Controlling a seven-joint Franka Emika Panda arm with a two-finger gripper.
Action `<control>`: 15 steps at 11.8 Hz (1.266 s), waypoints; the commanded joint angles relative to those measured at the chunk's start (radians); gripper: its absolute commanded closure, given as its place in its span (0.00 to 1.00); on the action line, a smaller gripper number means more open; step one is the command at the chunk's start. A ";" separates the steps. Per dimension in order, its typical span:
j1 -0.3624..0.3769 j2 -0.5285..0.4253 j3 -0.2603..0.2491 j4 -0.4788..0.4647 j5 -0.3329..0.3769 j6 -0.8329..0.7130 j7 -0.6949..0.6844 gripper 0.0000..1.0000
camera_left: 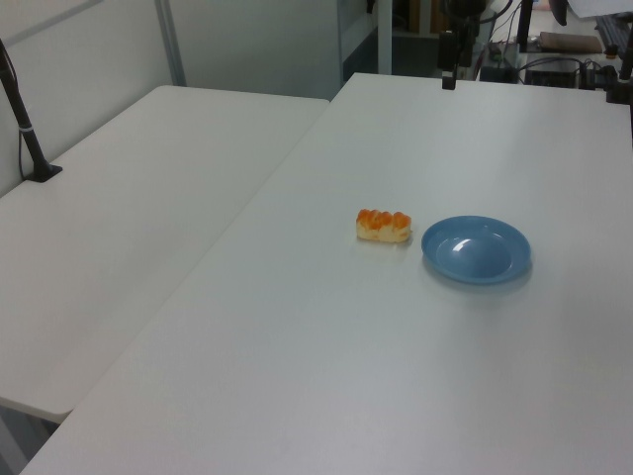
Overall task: Put the bread on a plate
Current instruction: 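Move the open gripper over the glazed bread roll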
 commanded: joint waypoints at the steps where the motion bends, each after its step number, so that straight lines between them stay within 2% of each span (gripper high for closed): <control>1: -0.006 -0.041 -0.015 -0.030 0.011 -0.029 -0.002 0.00; 10: -0.003 -0.021 -0.012 -0.029 0.014 -0.015 -0.014 0.00; 15: 0.003 0.061 -0.005 -0.023 0.014 0.032 -0.015 0.00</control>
